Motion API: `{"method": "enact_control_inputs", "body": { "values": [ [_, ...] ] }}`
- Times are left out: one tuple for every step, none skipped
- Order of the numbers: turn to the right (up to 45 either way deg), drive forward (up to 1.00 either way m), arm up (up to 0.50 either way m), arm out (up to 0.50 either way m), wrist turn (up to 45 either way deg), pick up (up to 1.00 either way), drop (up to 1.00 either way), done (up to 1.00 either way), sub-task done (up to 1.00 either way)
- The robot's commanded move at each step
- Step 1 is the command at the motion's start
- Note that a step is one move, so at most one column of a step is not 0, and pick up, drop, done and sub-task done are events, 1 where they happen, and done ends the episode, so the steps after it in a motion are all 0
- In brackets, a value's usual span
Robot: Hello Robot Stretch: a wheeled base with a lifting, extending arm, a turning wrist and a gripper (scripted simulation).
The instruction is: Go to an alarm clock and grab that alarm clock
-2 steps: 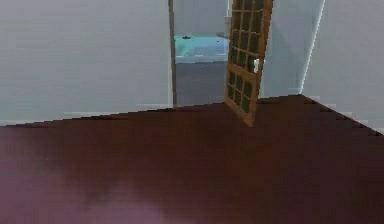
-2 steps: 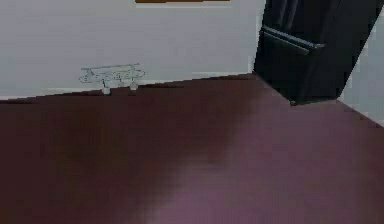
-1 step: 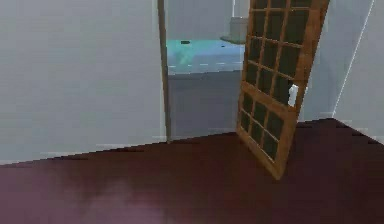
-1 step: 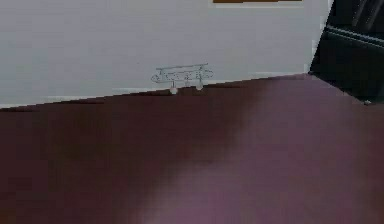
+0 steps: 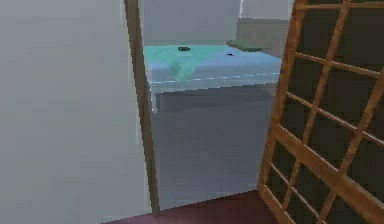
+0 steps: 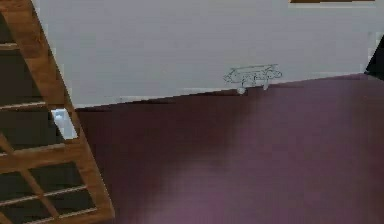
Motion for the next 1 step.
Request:
{"method": "enact_control_inputs", "body": {
  "values": [
    [0.0, 0.55, 0.00, 0.00, 0.0, 0.00, 0.00, 0.00, 0.00]
  ]
}}
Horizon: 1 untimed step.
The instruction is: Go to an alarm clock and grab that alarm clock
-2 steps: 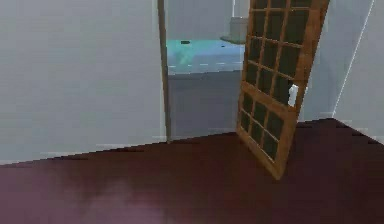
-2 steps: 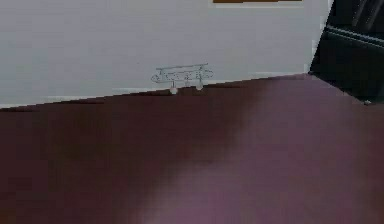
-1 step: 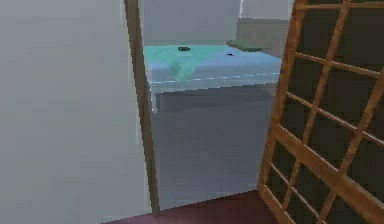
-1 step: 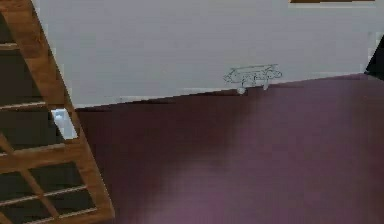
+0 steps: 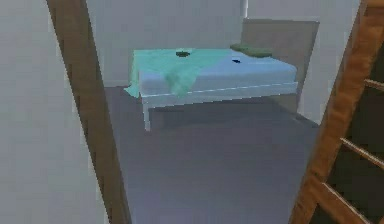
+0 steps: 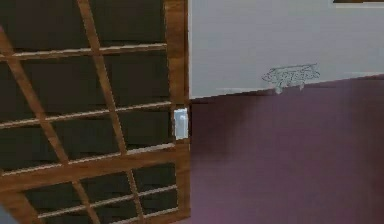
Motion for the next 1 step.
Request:
{"method": "enact_control_inputs", "body": {
  "values": [
    [6.0, 0.00, 0.00, 0.00, 0.0, 0.00, 0.00, 0.00, 0.00]
  ]
}}
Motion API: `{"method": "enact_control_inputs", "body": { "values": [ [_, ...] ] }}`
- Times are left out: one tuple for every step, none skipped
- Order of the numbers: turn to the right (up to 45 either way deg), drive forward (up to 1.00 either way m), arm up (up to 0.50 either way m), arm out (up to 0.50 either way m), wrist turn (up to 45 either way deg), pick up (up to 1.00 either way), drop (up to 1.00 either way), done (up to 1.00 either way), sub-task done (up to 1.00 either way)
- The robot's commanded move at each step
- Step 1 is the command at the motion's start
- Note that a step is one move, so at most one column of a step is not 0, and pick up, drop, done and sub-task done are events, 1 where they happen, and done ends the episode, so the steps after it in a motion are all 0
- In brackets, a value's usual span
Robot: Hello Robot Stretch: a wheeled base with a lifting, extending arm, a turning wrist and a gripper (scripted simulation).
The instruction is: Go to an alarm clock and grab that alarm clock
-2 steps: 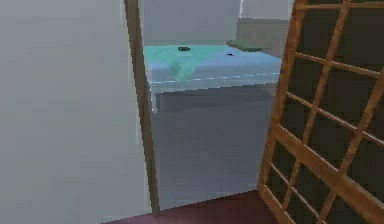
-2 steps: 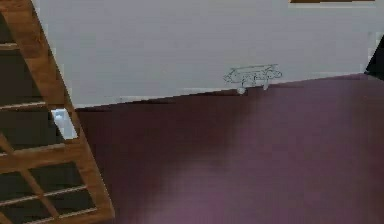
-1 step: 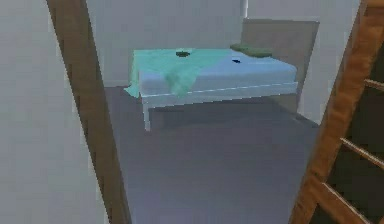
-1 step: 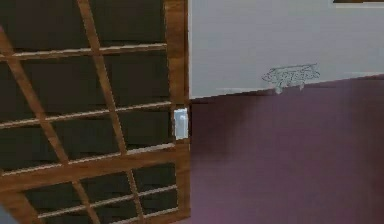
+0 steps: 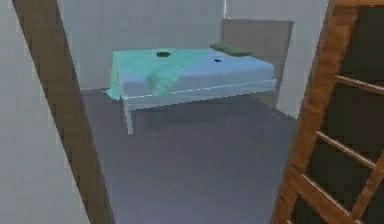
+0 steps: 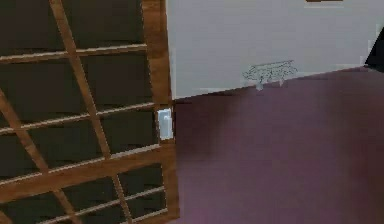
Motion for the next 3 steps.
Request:
{"method": "enact_control_inputs", "body": {
  "values": [
    [0.0, 0.45, 0.00, 0.00, 0.0, 0.00, 0.00, 0.00, 0.00],
    [-15.0, 0.00, 0.00, 0.00, 0.0, 0.00, 0.00, 0.00, 0.00],
    [0.0, 0.45, 0.00, 0.00, 0.0, 0.00, 0.00, 0.00, 0.00]
  ]
}}
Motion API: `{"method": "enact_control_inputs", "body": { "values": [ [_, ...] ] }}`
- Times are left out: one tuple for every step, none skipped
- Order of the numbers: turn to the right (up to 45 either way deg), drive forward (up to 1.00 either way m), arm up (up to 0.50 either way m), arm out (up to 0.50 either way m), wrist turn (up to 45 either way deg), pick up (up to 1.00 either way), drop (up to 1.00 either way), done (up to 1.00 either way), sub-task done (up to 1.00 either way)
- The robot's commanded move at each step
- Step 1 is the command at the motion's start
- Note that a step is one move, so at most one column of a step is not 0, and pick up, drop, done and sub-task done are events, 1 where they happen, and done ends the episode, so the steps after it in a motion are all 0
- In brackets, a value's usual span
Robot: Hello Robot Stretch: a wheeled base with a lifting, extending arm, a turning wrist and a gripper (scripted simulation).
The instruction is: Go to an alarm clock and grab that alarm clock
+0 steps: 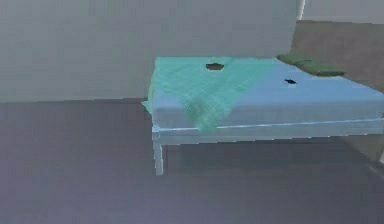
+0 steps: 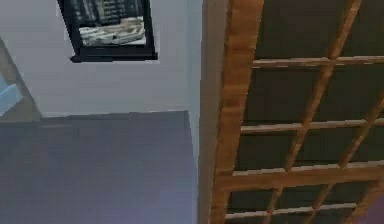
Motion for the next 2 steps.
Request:
{"method": "enact_control_inputs", "body": {
  "values": [
    [-6.0, 0.00, 0.00, 0.00, 0.0, 0.00, 0.00, 0.00, 0.00],
    [0.0, 0.30, 0.00, 0.00, 0.0, 0.00, 0.00, 0.00, 0.00]
  ]
}}
